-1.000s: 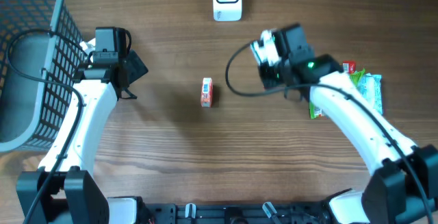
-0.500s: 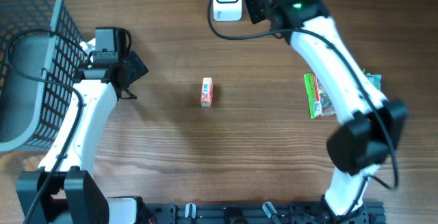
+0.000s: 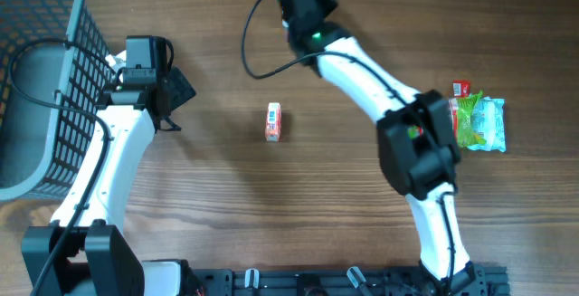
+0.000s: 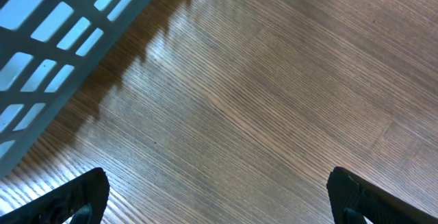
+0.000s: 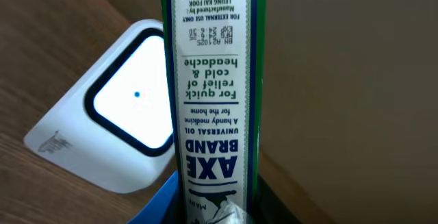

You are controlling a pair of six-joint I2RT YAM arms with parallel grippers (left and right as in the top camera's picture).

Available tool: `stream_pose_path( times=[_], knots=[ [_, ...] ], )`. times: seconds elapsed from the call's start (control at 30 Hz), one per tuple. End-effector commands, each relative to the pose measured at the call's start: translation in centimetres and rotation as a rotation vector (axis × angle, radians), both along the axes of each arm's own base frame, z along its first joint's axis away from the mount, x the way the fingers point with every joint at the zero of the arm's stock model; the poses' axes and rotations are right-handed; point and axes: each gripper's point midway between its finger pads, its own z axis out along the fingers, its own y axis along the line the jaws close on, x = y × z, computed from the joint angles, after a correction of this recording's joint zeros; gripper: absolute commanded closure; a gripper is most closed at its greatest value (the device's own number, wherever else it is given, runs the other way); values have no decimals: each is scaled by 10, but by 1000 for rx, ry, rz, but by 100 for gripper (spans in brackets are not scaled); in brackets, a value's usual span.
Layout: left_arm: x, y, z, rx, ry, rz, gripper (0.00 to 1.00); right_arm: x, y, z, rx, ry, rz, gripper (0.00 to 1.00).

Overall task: Scan the item barcode
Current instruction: 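Hold the green box barcode up to the white scanner with the right gripper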

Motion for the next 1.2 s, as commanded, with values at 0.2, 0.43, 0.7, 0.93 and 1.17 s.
stream_pose_path(
  times=[0.2, 0.43, 0.7, 0.93, 1.17],
  knots=[
    [0, 4, 0, 16, 4, 2, 0, 3, -16, -39, -153, 48, -44, 96],
    [0, 4, 0, 16, 4, 2, 0, 6, -30, -41, -157, 60, -66, 96],
    [0, 4, 0, 16, 4, 2, 0, 5, -29, -50, -148, 101, -29, 96],
    [0, 4, 0, 16, 4, 2, 0, 5, -29, -50, -150, 101, -28, 96],
    [0, 4, 0, 16, 4, 2, 0, 2, -35, 5, 105, -19, -168, 96]
  ],
)
